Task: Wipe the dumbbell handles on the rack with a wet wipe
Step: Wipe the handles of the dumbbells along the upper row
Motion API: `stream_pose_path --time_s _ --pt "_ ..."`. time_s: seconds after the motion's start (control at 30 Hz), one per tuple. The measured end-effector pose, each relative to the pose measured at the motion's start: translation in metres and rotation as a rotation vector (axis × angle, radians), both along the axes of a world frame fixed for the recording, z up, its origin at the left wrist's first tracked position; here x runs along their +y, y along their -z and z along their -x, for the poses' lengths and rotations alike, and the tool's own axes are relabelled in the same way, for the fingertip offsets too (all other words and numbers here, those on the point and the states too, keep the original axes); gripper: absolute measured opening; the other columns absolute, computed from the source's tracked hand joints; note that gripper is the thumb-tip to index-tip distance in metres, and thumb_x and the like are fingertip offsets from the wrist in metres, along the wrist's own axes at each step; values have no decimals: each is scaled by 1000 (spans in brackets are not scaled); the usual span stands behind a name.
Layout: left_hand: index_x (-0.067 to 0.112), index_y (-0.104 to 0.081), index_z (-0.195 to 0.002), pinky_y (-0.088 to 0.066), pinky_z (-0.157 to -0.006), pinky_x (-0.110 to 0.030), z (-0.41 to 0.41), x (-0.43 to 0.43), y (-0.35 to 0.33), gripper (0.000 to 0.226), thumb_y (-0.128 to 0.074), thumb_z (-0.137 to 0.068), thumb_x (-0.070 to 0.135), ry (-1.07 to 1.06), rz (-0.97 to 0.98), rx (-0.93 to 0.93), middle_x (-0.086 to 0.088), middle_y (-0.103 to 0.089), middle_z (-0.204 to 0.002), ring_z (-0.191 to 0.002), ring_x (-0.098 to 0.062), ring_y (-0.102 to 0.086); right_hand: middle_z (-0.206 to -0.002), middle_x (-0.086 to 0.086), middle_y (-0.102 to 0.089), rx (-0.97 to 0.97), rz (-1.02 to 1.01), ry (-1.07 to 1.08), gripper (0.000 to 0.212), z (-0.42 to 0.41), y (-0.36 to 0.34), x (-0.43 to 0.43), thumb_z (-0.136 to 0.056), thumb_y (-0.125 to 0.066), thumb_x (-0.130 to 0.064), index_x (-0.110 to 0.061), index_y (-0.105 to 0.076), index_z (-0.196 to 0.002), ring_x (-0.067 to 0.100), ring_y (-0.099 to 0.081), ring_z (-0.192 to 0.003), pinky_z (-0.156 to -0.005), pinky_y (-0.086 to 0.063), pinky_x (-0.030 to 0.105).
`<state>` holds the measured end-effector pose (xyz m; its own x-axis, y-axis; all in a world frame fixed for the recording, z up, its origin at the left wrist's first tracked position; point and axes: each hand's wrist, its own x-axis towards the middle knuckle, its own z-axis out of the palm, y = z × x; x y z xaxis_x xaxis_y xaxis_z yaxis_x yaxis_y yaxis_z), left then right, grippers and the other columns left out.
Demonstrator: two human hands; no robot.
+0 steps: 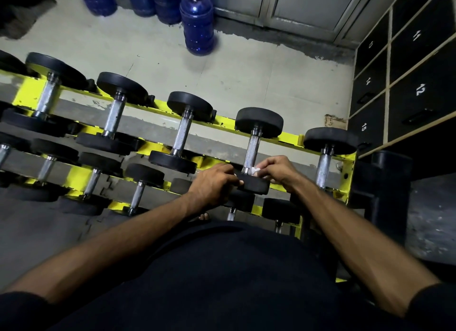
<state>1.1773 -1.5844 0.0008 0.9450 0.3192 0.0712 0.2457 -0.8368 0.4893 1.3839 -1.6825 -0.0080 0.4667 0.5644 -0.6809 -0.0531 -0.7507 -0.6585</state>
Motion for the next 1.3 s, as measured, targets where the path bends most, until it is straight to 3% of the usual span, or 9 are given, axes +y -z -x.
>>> stream_pose_path --time_s 0.13,0.27,0.37,0.43,0.53,0.87,1.03,1.2,1.3 --pt "22 -76 -100 -54 -61 -40 -1 -2 2 16 -75 -84 20 -9 -7 -2 -2 -62 -93 -89 -22 -59 -80 0 -76 -182 -214 -275 15 5 0 15 -70 -87 -7 -11 -79 -82 9 -70 -72 -68 -56 26" --pt "19 -76 -96 -54 -61 -41 0 -3 1 10 -73 -86 20 -21 -5 -23 -3 -63 -92 -89 -23 -59 -76 -9 -73 -570 -226 -468 11 14 9 40 -76 -79 -28 -22 -78 -84 5 -67 -69 -64 -56 28" --pt "16 -76 -95 -54 -59 -43 1 -3 1 10 -71 -88 22 -20 -9 -24 -4 -60 -89 -86 -23 -57 -73 -7 -70 -638 -307 108 7 17 15 53 -78 -73 -25 -19 -70 -76 10 -64 -67 -63 -52 26" --pt "17 -76 -97 -53 -59 -42 1 -3 1 12 -70 -89 24 -24 -4 -24 -3 -59 -89 -86 -22 -56 -68 -5 -70 -435 -268 613 16 9 19 62 -74 -78 -26 -19 -64 -67 15 -67 -64 -65 -58 32" --pt "21 -76 -101 -54 -60 -40 1 -2 1 14 -74 -87 24 -14 -10 -16 0 -57 -90 -87 -19 -55 -61 -3 -69 -301 -211 883 23 0 24 73 -70 -80 -30 -19 -60 -61 24 -69 -61 -65 -60 41" --pt "18 -76 -87 -52 -59 -38 -3 1 4 13 -70 -90 29 -10 -8 -34 0 -57 -84 -82 -21 -55 -99 -5 -74 -1063 -251 -48 14 9 12 61 -85 -66 -19 -22 -76 -94 27 -69 -86 -64 -49 30" --pt "25 -76 -95 -52 -58 -39 -3 3 5 10 -75 -86 30 9 -16 -2 2 -56 -85 -84 -19 -54 -100 8 -71 -1201 123 -601 26 17 0 91 -86 -55 -1 -16 -70 -100 34 -69 -93 -65 -47 33" --pt "24 -76 -91 -51 -57 -36 -3 3 5 9 -76 -85 30 11 -28 -8 3 -56 -86 -84 -18 -55 -94 7 -70 -1167 119 -611 21 13 -12 98 -82 -59 -3 -15 -69 -96 33 -67 -87 -59 -37 30" --pt "23 -76 -89 -49 -55 -33 -3 2 5 9 -76 -85 31 5 -30 -14 3 -56 -84 -83 -17 -54 -88 4 -66 -1142 -114 -285 5 8 1 70 -83 -58 -14 -15 -63 -84 33 -62 -79 -54 -39 33"
